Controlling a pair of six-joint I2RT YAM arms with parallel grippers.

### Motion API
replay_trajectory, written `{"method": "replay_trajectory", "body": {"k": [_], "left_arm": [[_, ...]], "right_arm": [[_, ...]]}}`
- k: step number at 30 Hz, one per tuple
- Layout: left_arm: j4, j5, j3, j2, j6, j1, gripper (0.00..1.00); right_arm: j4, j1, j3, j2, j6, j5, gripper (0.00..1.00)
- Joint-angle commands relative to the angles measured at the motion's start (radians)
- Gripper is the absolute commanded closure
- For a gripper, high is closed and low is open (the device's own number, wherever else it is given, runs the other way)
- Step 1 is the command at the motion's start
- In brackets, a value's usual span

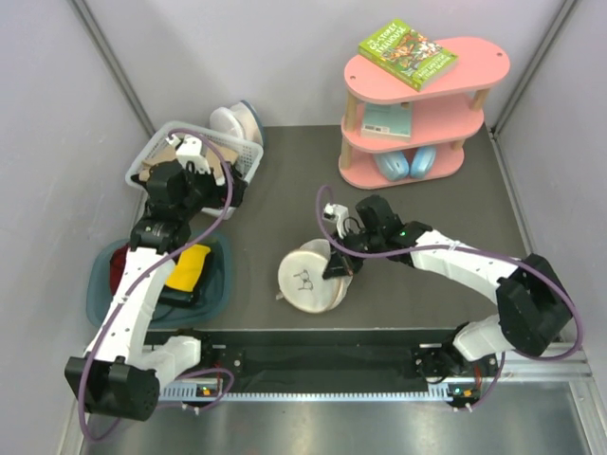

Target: Unzip the laundry bag and remove the bra

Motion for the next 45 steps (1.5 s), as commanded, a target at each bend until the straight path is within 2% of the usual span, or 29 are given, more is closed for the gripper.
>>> {"method": "replay_trajectory", "body": {"k": [1, 3, 5, 6, 8, 9, 10, 13, 16, 17, 19, 20, 21, 24, 28, 33, 39, 42, 45], "left_arm": [[0.073, 0.071, -0.017, 0.013, -0.008, -0.018, 0.04], [0.078, 0.074, -0.038, 0.010, -0.023, -0.031, 0.05], [0.082, 0.073, -0.062, -0.004, -0.060, -0.041, 0.06], [0.079, 0.064, -0.093, -0.012, -0.074, -0.059, 0.07], [0.082, 0.044, -0.134, -0.044, -0.138, -0.087, 0.07], [0.099, 0.038, -0.189, -0.055, -0.163, -0.123, 0.08], [0.108, 0.024, -0.219, -0.069, -0.187, -0.145, 0.08], [0.116, -0.033, -0.312, -0.113, -0.304, -0.241, 0.09], [0.101, -0.074, -0.377, -0.161, -0.367, -0.317, 0.09], [0.095, -0.082, -0.403, -0.185, -0.403, -0.335, 0.09], [0.072, -0.097, -0.429, -0.228, -0.463, -0.344, 0.10], [0.067, -0.093, -0.458, -0.242, -0.480, -0.349, 0.10], [0.067, -0.087, -0.475, -0.257, -0.497, -0.351, 0.10], [0.090, -0.053, -0.546, -0.303, -0.578, -0.355, 0.11], [0.151, -0.002, -0.634, -0.332, -0.693, -0.387, 0.12], [0.252, -0.010, -0.699, -0.299, -0.741, -0.441, 0.12], [0.424, -0.002, -0.698, -0.190, -0.701, -0.455, 0.11], [0.456, -0.007, -0.670, -0.088, -0.648, -0.455, 0.11], [0.452, -0.010, -0.633, 0.011, -0.588, -0.455, 0.15]], "right_arm": [[0.016, -0.016, -0.033, 0.040, -0.089, -0.026, 0.90], [0.055, -0.019, -0.035, 0.054, -0.077, 0.023, 0.86], [0.073, -0.023, -0.030, 0.061, -0.057, 0.096, 0.76], [0.072, -0.026, -0.020, 0.072, -0.054, 0.118, 0.75], [0.028, -0.034, -0.004, 0.089, -0.048, 0.202, 0.66], [0.015, -0.040, 0.002, 0.106, -0.048, 0.221, 0.62], [0.004, -0.042, 0.002, 0.110, -0.051, 0.239, 0.55], [-0.017, -0.045, -0.009, 0.106, -0.043, 0.264, 0.43], [-0.014, -0.046, -0.021, 0.069, -0.040, 0.265, 0.38], [-0.010, -0.045, -0.023, 0.060, -0.040, 0.270, 0.38], [-0.022, -0.049, -0.023, 0.052, -0.026, 0.293, 0.51], [-0.026, -0.051, -0.021, 0.058, -0.020, 0.302, 0.58], [-0.031, -0.057, -0.024, 0.061, -0.008, 0.308, 0.71], [-0.030, -0.063, -0.055, 0.072, 0.023, 0.328, 0.82], [0.025, -0.072, -0.108, 0.081, 0.090, 0.347, 0.85], [0.111, -0.078, -0.176, 0.084, 0.152, 0.333, 0.89], [0.132, -0.078, -0.168, 0.107, 0.084, 0.284, 0.88], [0.124, -0.078, -0.159, 0.106, 0.054, 0.264, 0.87], [0.109, -0.080, -0.149, 0.100, 0.025, 0.252, 0.86]]}}
